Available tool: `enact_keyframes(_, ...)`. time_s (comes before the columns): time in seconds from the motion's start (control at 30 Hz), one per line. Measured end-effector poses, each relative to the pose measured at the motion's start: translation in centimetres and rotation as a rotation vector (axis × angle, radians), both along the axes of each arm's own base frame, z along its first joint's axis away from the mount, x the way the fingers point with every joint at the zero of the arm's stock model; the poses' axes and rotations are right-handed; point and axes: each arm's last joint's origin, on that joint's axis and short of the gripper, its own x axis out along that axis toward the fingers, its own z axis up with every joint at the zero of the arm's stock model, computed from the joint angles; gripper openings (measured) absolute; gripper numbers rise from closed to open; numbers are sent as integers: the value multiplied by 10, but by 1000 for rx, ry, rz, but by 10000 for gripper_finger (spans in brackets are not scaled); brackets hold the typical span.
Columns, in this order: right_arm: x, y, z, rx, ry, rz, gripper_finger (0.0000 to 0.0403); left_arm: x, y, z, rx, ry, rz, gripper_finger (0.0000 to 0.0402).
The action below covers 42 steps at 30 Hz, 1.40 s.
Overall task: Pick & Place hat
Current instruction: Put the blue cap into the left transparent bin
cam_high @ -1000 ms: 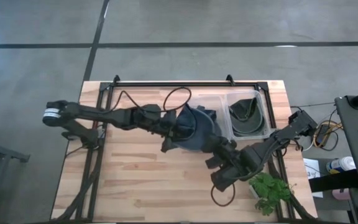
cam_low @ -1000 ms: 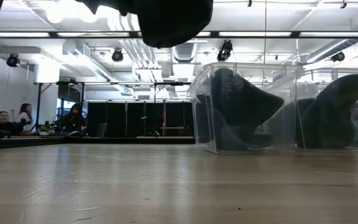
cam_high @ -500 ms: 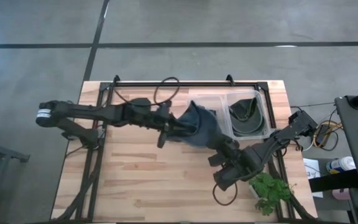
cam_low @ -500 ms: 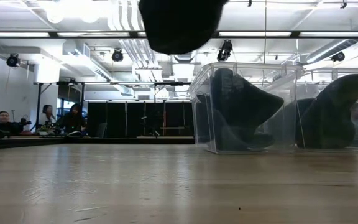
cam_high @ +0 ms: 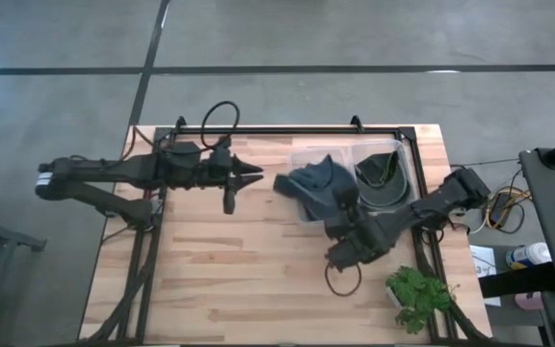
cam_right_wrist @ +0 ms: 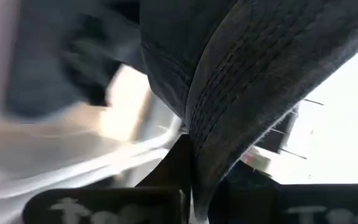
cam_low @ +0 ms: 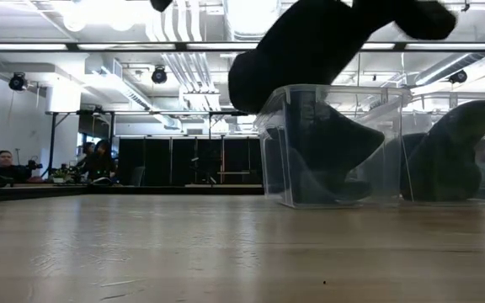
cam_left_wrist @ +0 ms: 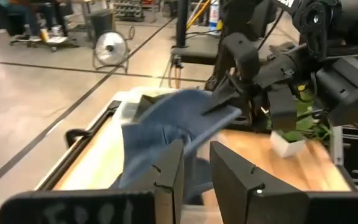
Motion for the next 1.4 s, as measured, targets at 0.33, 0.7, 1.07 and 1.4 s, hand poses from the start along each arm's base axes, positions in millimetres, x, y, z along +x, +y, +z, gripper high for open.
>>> enact_keyframes(0.33,7,-66,-23,231,11,-396,13,3,1,-18,-6,156,25,73)
enact_keyframes(0.7,15,-85,-7,441,-26,-536,14,29,2,-46,23,304,18,73)
enact_keyframes(1.07,25,-99,23,689,-252,-749,13,68,18,-101,89,538,128,73)
enact_keyframes(1.4,29,-107,34,601,-369,-741,13,89,38,-125,71,556,185,73)
